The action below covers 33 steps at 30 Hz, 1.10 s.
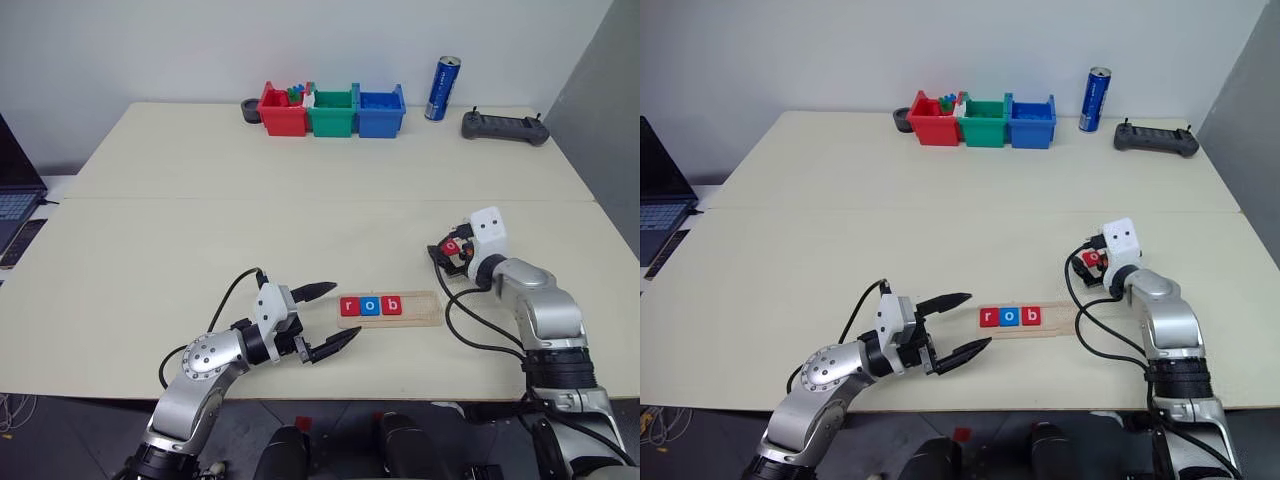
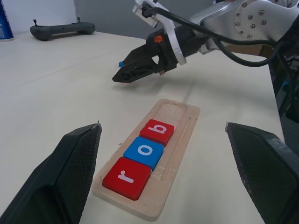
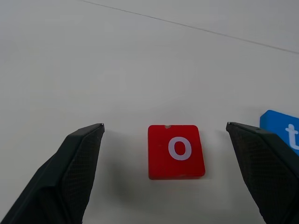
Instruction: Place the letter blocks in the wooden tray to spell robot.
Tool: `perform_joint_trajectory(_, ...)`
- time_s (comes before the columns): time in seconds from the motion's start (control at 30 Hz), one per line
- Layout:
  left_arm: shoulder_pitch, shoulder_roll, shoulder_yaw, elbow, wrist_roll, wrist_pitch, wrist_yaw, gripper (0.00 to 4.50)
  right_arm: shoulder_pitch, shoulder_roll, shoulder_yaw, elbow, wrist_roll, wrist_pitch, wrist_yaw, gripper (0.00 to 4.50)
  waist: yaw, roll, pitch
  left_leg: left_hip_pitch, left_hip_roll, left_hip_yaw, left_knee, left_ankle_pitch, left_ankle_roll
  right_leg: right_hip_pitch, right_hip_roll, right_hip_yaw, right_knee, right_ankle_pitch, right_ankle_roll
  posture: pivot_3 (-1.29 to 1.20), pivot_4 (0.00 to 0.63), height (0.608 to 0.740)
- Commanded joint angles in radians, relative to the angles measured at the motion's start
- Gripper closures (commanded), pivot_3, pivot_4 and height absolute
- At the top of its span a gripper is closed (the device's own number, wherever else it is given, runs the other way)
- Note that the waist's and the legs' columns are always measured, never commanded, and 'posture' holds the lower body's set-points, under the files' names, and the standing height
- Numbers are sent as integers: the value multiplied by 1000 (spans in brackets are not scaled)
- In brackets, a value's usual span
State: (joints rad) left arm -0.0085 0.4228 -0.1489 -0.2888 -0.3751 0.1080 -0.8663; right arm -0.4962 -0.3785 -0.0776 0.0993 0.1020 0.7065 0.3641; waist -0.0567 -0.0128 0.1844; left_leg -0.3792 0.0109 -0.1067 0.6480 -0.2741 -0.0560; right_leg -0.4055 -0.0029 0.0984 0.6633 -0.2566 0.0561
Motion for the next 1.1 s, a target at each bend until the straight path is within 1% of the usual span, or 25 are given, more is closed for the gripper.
perform_joint_trajectory(0.03, 16, 3, 1, -52, -9, -7, 2, 0, -28, -7, -16, 16, 3, -11, -14, 50, 0, 0, 0, 0, 0, 0, 0, 0, 0, 0, 0, 0, 0, 0, 0, 0, 150, 740)
perform_joint_trajectory(0.07, 23, 3, 1, -54, -8, -9, 4, 0, -31, -5, -23, 25, 8, 1, -20, 50, 0, 0, 0, 0, 0, 0, 0, 0, 0, 0, 0, 0, 0, 0, 0, 0, 150, 740)
perform_joint_trajectory(0.17, 32, 1, 2, -57, -9, -8, 11, 0, -27, -4, -29, 28, 17, 13, -20, 605, 0, 0, 0, 0, 0, 0, 0, 0, 0, 0, 0, 0, 0, 0, 0, 0, 150, 740)
perform_joint_trajectory(0.4, 47, -1, 2, -36, -1, -35, 4, 0, 1, -3, -16, -16, 24, 25, -13, 3005, 0, 0, 0, 0, 0, 0, 0, 0, 0, 0, 0, 0, 0, 0, 0, 0, 150, 740)
perform_joint_trajectory(0.5, 49, -2, 2, -37, -3, -33, 4, 0, 17, -21, -12, -62, 25, 42, -5, 3048, 0, 0, 0, 0, 0, 0, 0, 0, 0, 0, 0, 0, 0, 0, 0, 0, 150, 740)
perform_joint_trajectory(0.57, 50, -1, 1, -45, -5, -31, 2, 0, 50, -54, -28, -159, 40, 106, 8, 3048, 2, 0, 0, 0, 0, 0, 0, 0, 0, 0, 0, 0, 0, 0, 0, 0, 150, 740)
perform_joint_trajectory(0.7, 55, 4, 2, -52, -8, -29, -2, 0, 152, -93, -107, -408, 86, 291, -7, 3048, 5, 1, 0, -1, 0, -1, -1, 0, 0, 0, 0, 0, -1, 0, 0, 0, 150, 740)
perform_joint_trajectory(0.8, 58, 6, 1, -59, -11, -25, -3, 0, 254, -42, -194, -630, 111, 497, -67, 3048, 7, 1, -1, -1, 0, -1, -1, 0, 0, 0, 0, -1, 0, 0, 0, 0, 150, 740)
perform_joint_trajectory(0.9, 56, 7, -1, -62, -17, -17, -6, 0, 321, 13, -190, -786, 118, 637, -108, 3048, 5, 1, -1, -1, 0, -1, -1, 0, 0, 0, 0, -1, 0, -1, -1, 0, 150, 740)
perform_joint_trajectory(1.0, 47, 8, -5, -61, -19, -11, -12, 0, 333, 55, -162, -825, 104, 686, -151, 3048, -2, 2, -1, 0, 1, 0, -1, 0, 0, 0, 1, 0, 0, -2, -1, 0, 150, 740)
perform_joint_trajectory(1.1, 34, 7, -5, -56, -21, -6, -14, 0, 362, 69, -153, -818, 84, 694, -186, 3048, 0, 2, -1, 0, 1, 0, -1, 0, 0, 0, 1, 0, -1, -4, 3, 0, 150, 740)
